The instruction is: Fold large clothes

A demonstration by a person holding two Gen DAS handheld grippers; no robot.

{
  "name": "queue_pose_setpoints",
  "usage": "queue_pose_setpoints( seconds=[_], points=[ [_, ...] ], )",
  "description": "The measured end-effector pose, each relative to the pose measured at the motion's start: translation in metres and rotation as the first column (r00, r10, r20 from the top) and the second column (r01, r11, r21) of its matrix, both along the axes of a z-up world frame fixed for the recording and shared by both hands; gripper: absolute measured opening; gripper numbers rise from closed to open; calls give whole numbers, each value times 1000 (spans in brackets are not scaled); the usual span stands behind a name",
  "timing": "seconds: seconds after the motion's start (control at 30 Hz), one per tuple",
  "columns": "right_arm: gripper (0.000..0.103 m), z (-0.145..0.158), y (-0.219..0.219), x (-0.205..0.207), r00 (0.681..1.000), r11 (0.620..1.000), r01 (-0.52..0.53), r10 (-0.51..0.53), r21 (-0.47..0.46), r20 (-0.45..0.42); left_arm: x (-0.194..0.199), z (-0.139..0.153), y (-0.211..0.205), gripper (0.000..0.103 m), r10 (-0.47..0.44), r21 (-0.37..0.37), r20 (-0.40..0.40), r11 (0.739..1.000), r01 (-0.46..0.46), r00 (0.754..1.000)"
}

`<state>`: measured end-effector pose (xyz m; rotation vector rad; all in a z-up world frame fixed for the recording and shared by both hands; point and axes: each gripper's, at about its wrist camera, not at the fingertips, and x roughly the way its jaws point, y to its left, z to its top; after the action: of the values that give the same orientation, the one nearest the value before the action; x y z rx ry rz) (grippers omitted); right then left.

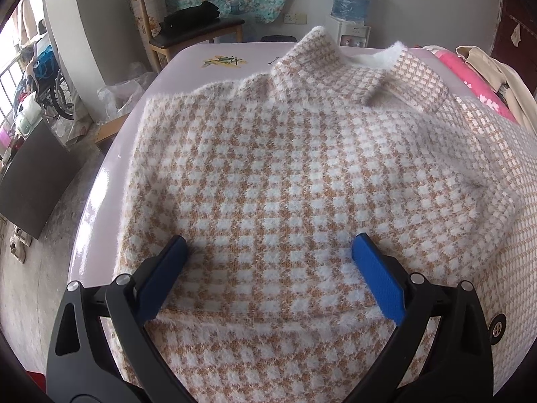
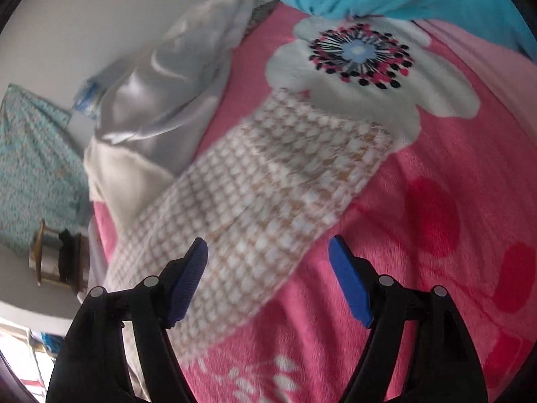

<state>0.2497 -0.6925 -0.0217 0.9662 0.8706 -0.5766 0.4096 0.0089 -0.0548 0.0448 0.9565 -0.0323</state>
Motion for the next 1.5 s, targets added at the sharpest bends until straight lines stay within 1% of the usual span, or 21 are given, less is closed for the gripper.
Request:
queue_pose_setpoints(
  seconds=[0.13,0.23,0.3,0.33,0.4,0.5,0.6,0.73,0.87,0.97,1.03,1.1,1.17,1.2,1.23,1.3,1.33,1.37,1.43,1.5],
  points=[
    [66,-7,-4,6,999,998,50,-50,-25,-10,0,0,0,96,-3,-2,-3,1000,3,1000],
    [58,-8,-5,10,997,995,74,-76,-65,-24,1,0,0,96,-4,-2,-14,1000,4,1000],
    [47,-7,-5,9,995,992,90,-93,-89,-29,2,0,0,96,-7,-2,-20,1000,7,1000],
    [43,-6,-4,8,995,991,96,-99,-98,-26,3,0,0,96,-8,-2,-22,1000,8,1000],
    [32,-4,-3,3,995,989,100,-102,-107,-14,3,0,0,96,-9,-3,-26,1000,9,1000],
    [24,5,0,0,996,988,86,-86,-132,8,4,-1,-1,96,-9,-3,-28,1000,9,1000],
    [19,23,10,-2,999,980,50,-45,-193,28,3,-1,0,96,-12,-3,-23,1000,12,1000],
    [17,55,26,1,999,959,1,11,-282,43,4,-1,-1,96,-20,-3,-19,1000,20,1000],
    [16,101,55,8,994,916,-60,92,-397,62,6,1,0,96,-26,-9,-32,1000,25,999],
    [16,136,82,17,982,874,-105,167,-474,90,2,6,2,96,-31,0,-5,1000,31,1000],
    [16,162,107,23,966,842,-138,231,-521,117,-3,10,5,95,-32,-3,20,999,32,999],
    [15,184,132,32,946,811,-173,295,-559,135,-5,13,11,95,-25,-15,20,1000,25,999],
    [15,208,166,43,919,771,-217,368,-598,141,-8,15,16,94,-14,-21,21,1000,14,1000],
    [15,220,185,48,901,750,-239,408,-617,147,-10,17,19,89,-9,-26,24,1000,10,1000],
    [15,231,203,52,882,731,-257,445,-633,156,-12,19,22,83,-6,-35,24,999,7,1000],
    [15,253,249,61,826,683,-300,536,-666,176,-16,20,29,75,4,-67,13,998,-3,1000],
    [15,262,272,65,793,661,-323,580,-677,188,-17,21,33,70,9,-87,10,996,-9,1000],
    [15,269,295,68,760,641,-346,620,-685,196,-20,22,38,68,13,-104,9,995,-12,1000],
    [15,276,345,75,680,597,-398,702,-696,213,-24,26,45,61,17,-129,10,992,-16,1000],
    [15,272,392,80,603,556,-455,767,-696,218,-30,30,52,55,21,-161,11,987,-19,1000]
  ],
)
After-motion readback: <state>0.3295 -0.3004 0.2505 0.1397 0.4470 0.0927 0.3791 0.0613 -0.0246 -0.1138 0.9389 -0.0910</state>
